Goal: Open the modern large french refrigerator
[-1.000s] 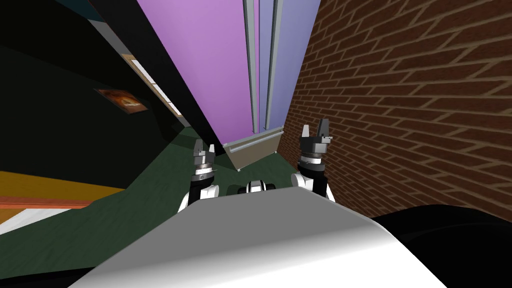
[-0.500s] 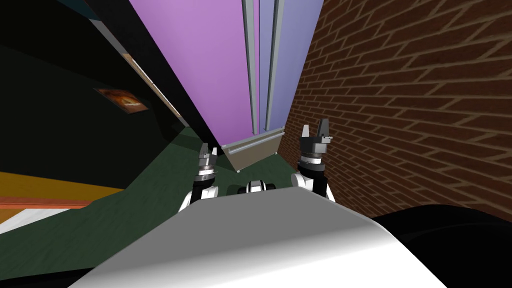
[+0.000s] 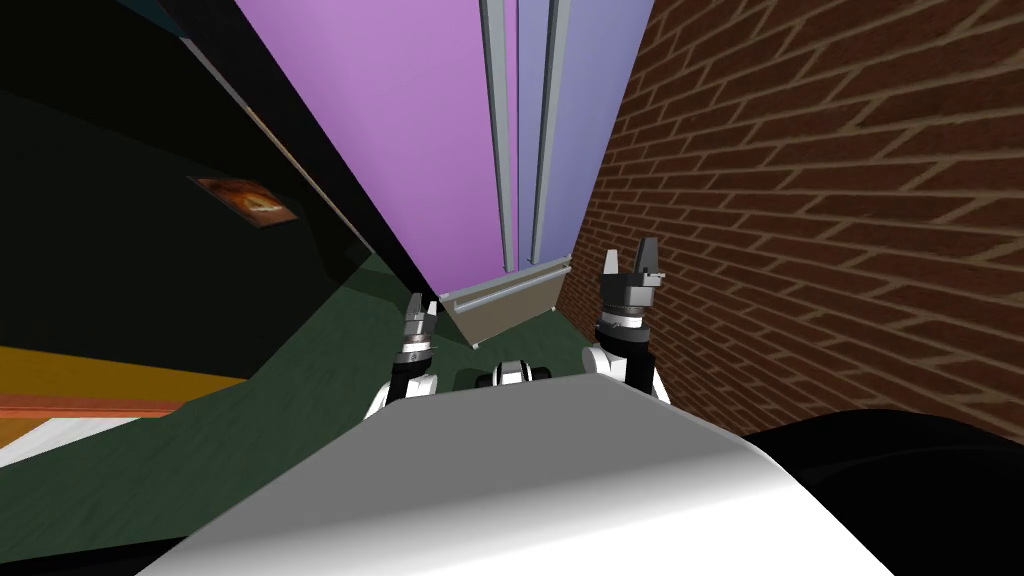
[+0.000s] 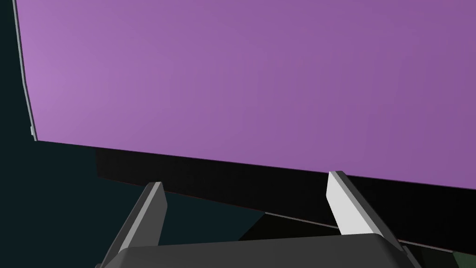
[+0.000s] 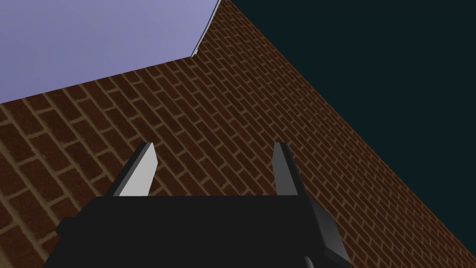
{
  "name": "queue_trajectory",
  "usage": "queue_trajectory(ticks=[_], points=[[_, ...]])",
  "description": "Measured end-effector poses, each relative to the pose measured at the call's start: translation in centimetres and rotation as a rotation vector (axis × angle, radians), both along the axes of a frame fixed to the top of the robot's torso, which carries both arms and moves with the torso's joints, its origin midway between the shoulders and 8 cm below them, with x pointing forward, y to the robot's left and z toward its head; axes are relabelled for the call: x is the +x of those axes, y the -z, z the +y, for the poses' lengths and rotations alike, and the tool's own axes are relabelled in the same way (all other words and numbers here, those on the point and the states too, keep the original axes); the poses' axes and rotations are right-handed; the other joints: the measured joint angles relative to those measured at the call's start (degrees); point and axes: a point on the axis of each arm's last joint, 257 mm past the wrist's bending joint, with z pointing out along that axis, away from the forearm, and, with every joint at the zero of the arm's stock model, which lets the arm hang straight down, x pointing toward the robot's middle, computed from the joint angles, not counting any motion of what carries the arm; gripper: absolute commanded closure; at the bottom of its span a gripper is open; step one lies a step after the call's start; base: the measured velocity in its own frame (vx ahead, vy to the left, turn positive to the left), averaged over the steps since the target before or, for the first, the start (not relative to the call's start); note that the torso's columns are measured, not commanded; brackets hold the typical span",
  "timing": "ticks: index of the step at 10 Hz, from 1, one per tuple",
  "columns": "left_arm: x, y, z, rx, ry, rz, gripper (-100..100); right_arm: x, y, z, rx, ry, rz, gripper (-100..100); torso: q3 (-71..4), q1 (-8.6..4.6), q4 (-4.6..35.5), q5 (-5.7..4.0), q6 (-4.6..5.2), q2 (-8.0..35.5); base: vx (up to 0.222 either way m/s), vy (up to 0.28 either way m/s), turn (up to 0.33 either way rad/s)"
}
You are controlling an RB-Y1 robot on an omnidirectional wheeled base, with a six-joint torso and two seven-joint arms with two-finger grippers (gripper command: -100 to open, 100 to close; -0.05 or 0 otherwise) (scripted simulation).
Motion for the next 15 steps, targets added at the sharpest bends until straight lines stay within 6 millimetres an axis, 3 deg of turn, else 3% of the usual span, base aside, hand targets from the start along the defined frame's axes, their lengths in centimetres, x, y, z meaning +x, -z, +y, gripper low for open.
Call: queue_trajectory(ticks=[7,15], points=[[0.6,5.8,1.9,-0.016,-0.02,0.069,-100,0.0,0.0,0.0,0.0,0.0,0.0,0,0.03,-0.07,0.01,-0.02,0.0,0.05,0.072,-0.034,0.025],[0.9,11.2,3.6,-0.047,-0.053,0.136,-100,0.0,0.0,0.0,0.0,0.0,0.0,0,-0.04,-0.06,-0.02,-0.01,0.0,-0.07,0.063,-0.031,0.021]])
